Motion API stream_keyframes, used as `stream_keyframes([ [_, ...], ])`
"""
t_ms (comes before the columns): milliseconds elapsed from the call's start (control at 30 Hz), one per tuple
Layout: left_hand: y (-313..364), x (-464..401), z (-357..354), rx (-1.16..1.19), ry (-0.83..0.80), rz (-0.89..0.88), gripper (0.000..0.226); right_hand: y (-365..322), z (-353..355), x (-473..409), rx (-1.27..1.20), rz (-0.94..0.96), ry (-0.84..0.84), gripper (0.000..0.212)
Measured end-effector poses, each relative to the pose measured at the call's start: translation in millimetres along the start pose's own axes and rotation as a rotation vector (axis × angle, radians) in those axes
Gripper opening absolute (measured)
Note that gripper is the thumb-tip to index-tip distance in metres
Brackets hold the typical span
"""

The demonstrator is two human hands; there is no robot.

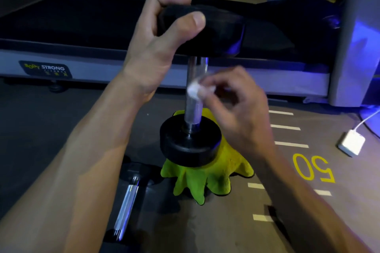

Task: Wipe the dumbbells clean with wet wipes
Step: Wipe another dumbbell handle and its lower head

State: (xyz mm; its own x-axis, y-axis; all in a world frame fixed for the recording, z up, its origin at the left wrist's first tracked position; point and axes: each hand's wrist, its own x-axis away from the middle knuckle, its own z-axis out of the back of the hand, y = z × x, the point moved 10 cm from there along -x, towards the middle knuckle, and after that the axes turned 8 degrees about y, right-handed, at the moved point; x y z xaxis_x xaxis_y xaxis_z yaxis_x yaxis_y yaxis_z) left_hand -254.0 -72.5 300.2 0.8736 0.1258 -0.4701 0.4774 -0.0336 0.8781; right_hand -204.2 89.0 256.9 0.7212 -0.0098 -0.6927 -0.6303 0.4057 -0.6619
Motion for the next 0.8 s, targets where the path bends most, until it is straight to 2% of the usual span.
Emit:
stream_keyframes([
  [67, -0.1, -0.8, -1.0, -0.007, 0.001, -0.003, 0.038, -2.0, 0.0, -10.0, -0.091, -0.061, 0.113, 0.008],
  [100, -0.8, -1.4, -0.2, -0.012, 0.010, -0.002, 0.038, -1.2, -2.4, -2.1, -0.053, -0.071, 0.126, 0.007],
  [233, -4.8, -3.0, 9.5, -0.009, 0.060, 0.011, 0.038, -4.3, -8.6, 28.1, 0.142, -0.008, -0.007, 0.012],
  [333, -7.1, -2.6, 7.9, -0.012, 0.042, 0.023, 0.040, -17.8, -7.2, 2.1, 0.127, 0.079, 0.087, 0.026],
  [400, -7.3, -3.1, 11.5, -0.017, 0.061, 0.024, 0.039, -16.6, -13.0, 2.4, 0.081, 0.055, 0.111, 0.023],
  [500, -7.8, -2.3, 18.2, -0.005, 0.081, 0.049, 0.042, 4.3, -18.1, 33.3, 0.091, -0.027, -0.012, 0.015],
  [600, -11.0, 2.5, 17.4, 0.010, 0.027, 0.093, 0.042, 26.1, -21.1, 28.0, -0.069, -0.170, -0.135, 0.013],
  [733, -1.4, 12.2, 11.6, -0.023, -0.016, 0.048, 0.056, 30.3, -31.2, 9.8, -0.485, -0.404, -0.129, 0.013],
  [800, 5.8, 17.8, 11.8, -0.044, 0.008, 0.008, 0.065, 32.5, -35.3, 19.7, -0.525, -0.440, -0.159, 0.016],
])
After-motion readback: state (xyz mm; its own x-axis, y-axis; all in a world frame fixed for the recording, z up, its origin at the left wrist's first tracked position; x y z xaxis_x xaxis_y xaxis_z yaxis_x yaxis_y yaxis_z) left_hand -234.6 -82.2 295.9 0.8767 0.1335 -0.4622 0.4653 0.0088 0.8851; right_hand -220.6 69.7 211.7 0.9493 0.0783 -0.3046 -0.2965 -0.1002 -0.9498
